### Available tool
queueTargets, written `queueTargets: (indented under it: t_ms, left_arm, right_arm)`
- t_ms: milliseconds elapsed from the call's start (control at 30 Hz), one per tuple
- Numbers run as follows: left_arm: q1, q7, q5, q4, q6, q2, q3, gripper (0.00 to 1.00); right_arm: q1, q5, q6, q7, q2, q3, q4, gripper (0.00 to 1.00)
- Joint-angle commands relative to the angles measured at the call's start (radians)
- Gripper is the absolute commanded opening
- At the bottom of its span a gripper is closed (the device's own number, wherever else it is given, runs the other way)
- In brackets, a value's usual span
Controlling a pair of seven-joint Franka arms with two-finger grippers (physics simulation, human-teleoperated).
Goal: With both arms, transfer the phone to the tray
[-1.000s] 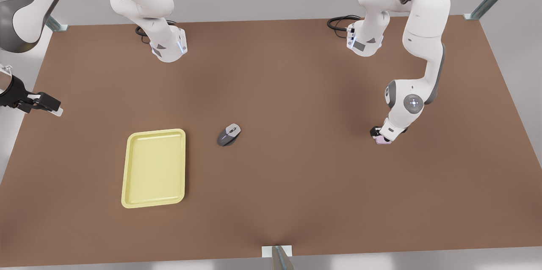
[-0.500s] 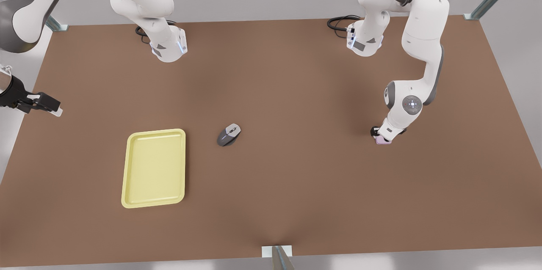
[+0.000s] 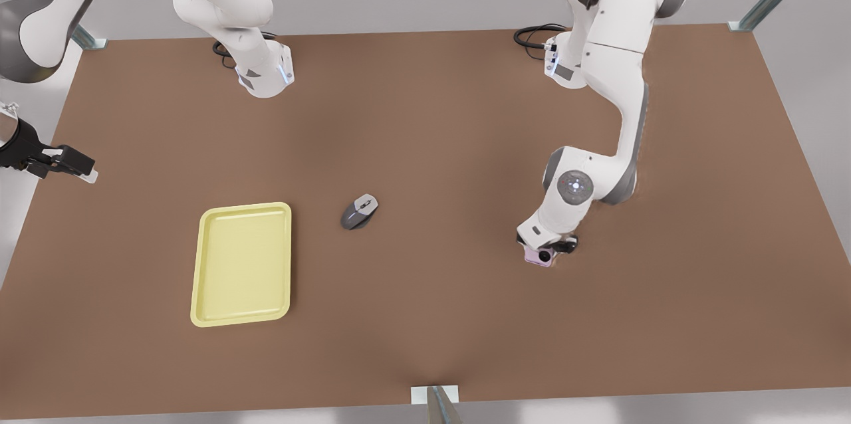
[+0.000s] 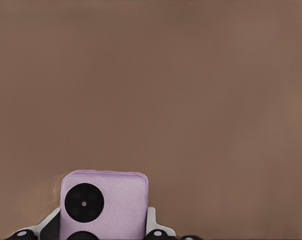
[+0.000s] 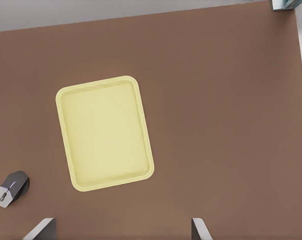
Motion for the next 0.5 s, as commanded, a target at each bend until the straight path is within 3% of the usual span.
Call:
queueTargets:
  t_ms: [0,67,233,467]
  left_arm:
    - [-0.082,-0.325,-0.003,0.096,-0.184,0.063,0.000,0.80]
    - [-0.153,-0.365,-0.009,0.271,-0.296,0.172,0.000,0.80]
    - [-0.182,-0.423,-0.038,0.538,-0.302,0.350,-0.103,0.80]
    - [-0.289,-0.427,-0.028,0.690,-0.262,0.479,-0.100,0.80]
  right_arm:
    - [0.000,0.002,0.000,0.001,-0.001,0.000,0.000,1.00]
    - [0.001,0.002,0.000,0.001,-0.001,0.000,0.000,1.00]
    - [0.000,0.000,0.000,0.001,-0.001,0.000,0.000,1.00]
    - [0.000,0.000,0.000,0.001,-0.001,0.000,0.000,1.00]
